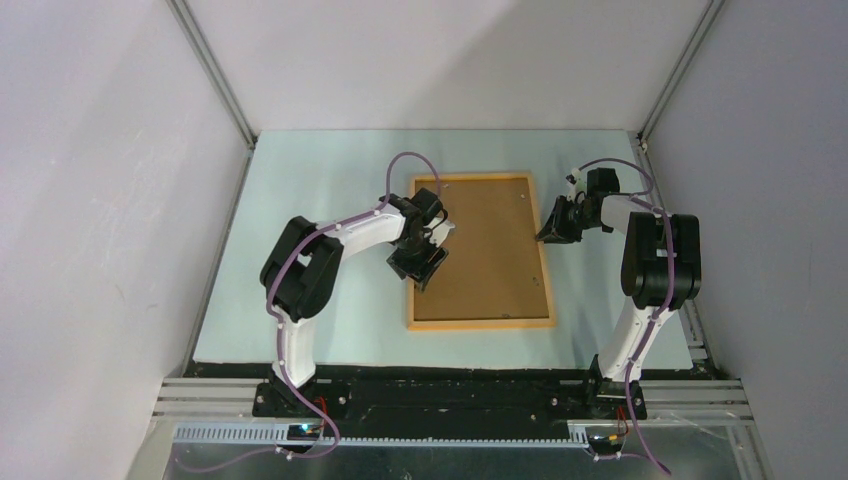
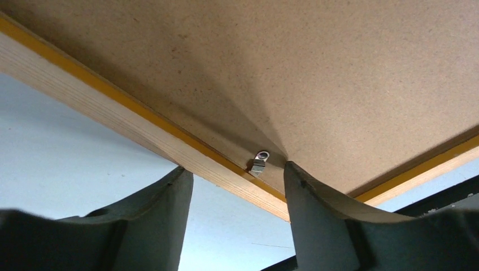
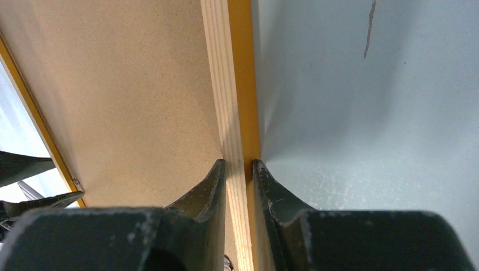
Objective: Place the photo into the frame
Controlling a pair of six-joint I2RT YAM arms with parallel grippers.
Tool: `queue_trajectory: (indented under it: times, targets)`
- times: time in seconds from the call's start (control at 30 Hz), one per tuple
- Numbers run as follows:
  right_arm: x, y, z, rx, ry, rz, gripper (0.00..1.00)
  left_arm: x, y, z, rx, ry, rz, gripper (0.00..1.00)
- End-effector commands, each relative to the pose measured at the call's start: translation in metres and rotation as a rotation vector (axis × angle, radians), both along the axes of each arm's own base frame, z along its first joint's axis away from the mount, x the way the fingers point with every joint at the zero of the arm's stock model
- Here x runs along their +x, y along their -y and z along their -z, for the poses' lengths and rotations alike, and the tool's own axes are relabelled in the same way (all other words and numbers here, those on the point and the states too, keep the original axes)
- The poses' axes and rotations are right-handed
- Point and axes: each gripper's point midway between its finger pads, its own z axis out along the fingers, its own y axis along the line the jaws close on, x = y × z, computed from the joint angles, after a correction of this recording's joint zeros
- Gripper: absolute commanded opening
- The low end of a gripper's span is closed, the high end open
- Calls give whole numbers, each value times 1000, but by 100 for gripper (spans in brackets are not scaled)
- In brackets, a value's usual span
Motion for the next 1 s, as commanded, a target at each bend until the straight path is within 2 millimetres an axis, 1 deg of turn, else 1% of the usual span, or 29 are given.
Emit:
queue_trajectory:
  times: [0.0, 0.43, 0.6, 0.67, 0.73, 0.77, 0.8, 0.83, 0.87, 0.97]
  targets:
    - [-2, -2, 0, 29, -9, -2, 0, 15, 10, -8, -20, 63, 25, 62]
    - [-3, -3, 0, 32, -13, -3, 0, 22, 10, -5, -13, 69, 24, 47]
    - [-3, -3, 0, 34, -13, -5, 0, 22, 10, -5, -16, 66, 23, 44]
    - [-4, -3, 1, 35, -15, -6, 0, 22, 11, -7, -22, 69, 21, 48]
    - [-3, -4, 0, 37, -13, -7, 0, 22, 11, -11, -27, 76, 22, 58]
    - [-3, -4, 0, 38, -12, -8, 0, 22, 10, -12, -28, 80, 20, 61]
    - [-3, -4, 0, 38, -11, -8, 0, 23, 10, -16, -34, 87, 19, 67]
    - [-3, -4, 0, 39, -12, -8, 0, 24, 10, -18, -37, 91, 18, 69]
    - [-3, -4, 0, 40, -10, -9, 0, 25, 10, -22, -45, 101, 17, 74]
    - [-3, -4, 0, 41, -9, -8, 0, 30, 7, -32, -63, 123, 7, 81]
